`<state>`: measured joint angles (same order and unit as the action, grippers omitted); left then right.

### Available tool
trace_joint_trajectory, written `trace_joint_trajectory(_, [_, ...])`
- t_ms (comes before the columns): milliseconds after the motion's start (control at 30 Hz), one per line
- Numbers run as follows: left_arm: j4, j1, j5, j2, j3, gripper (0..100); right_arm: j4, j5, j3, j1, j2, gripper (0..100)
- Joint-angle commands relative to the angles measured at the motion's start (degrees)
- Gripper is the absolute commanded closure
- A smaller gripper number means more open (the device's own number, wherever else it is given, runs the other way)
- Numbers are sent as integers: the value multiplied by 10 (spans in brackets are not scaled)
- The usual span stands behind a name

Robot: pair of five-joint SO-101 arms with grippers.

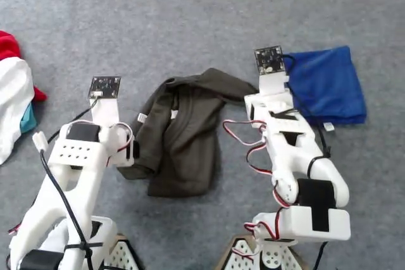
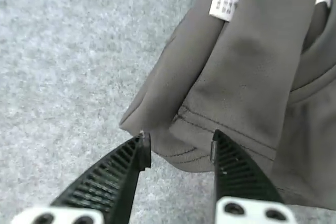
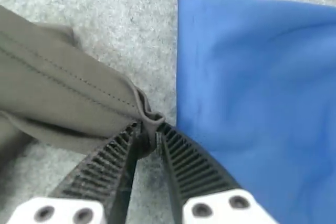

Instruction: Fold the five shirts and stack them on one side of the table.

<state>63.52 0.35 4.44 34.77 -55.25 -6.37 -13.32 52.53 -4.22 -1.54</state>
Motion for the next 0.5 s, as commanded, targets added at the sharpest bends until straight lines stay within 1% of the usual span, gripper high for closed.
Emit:
trace_joint_trajectory(0, [-11, 18, -4, 15, 0, 798, 10, 2, -27, -6, -1, 985])
trace_joint_trajectory(167, [-19, 49, 16, 14, -1, 798, 10, 2, -27, -6, -1, 985])
trace_joint_trajectory(467, [-24, 47, 27, 13, -3, 798, 10, 2, -25, -6, -1, 984])
